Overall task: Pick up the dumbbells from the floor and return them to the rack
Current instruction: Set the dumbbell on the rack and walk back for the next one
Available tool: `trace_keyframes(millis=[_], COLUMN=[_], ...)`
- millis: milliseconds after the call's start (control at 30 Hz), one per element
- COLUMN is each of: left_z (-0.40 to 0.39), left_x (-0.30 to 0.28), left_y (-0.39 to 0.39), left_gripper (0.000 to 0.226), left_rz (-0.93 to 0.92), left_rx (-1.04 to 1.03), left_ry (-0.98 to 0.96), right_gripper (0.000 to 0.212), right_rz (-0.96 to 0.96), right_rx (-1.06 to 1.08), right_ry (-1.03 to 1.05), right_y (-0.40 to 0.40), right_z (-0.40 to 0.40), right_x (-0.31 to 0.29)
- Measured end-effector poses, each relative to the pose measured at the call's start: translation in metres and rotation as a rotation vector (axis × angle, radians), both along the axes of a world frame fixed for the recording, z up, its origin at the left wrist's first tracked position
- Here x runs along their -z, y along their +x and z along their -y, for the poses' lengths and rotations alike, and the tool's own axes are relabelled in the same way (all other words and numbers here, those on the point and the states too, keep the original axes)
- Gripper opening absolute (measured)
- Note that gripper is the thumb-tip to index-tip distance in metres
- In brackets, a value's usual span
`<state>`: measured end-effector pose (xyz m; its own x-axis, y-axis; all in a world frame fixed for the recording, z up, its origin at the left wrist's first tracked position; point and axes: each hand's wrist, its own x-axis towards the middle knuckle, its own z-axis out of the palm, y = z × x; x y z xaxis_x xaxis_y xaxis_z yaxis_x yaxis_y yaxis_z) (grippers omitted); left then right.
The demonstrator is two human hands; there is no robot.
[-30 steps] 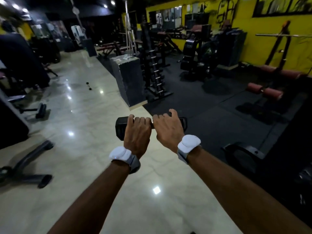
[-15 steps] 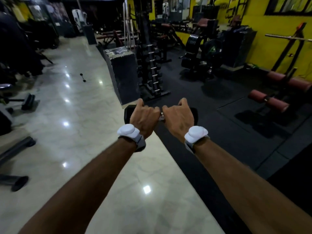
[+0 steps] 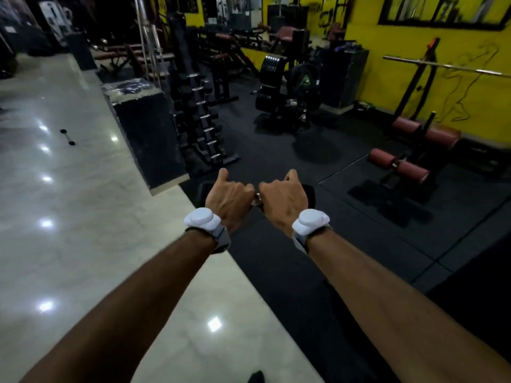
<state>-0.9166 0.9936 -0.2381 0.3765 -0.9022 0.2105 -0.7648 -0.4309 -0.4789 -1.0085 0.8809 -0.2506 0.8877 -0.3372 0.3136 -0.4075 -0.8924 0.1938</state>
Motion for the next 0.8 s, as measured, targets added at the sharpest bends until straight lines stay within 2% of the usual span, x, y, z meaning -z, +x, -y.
trace_keyframes(millis=[100, 200, 267, 367, 500, 700, 733, 800], left_z=[0.064, 0.115, 0.158, 0.196, 0.286, 0.395, 0.426, 0.442], left_x=[0.007, 0.003, -0.001, -0.001, 0.016, 0.018, 0.015, 0.018], left_y=[0.044, 0.071, 0.092, 0.113, 0.155, 0.202, 0.223, 0.240], left_gripper=[0.020, 0.018, 0.017, 0.018, 0.020, 0.019, 0.019, 0.020], left_rz=[-0.005, -0.064, -0.018, -0.021, 0.023, -0.051, -0.052, -0.071], left_rx=[0.059, 0.118, 0.140, 0.118, 0.120, 0.057, 0.005, -0.023], left_ry=[-0.021, -0.009, -0.039, 0.004, -0.022, 0.014, -0.002, -0.013], right_gripper=[0.018, 0.024, 0.025, 0.027, 0.027, 0.025, 0.025, 0.022], right_rz=[-0.020, -0.012, 0.008, -0.020, 0.004, -0.056, -0.069, -0.125], right_rx=[0.039, 0.083, 0.118, 0.107, 0.100, 0.018, -0.008, -0.018], right_ry=[0.013, 0.050, 0.020, 0.051, 0.033, 0.075, 0.055, 0.050], right_y=[0.042, 0.061, 0.080, 0.099, 0.143, 0.198, 0.226, 0.244], right_z=[0.058, 0.105, 0.144, 0.181, 0.272, 0.387, 0.420, 0.441], right_x=[0.004, 0.001, -0.004, -0.007, 0.009, 0.008, 0.003, 0.004])
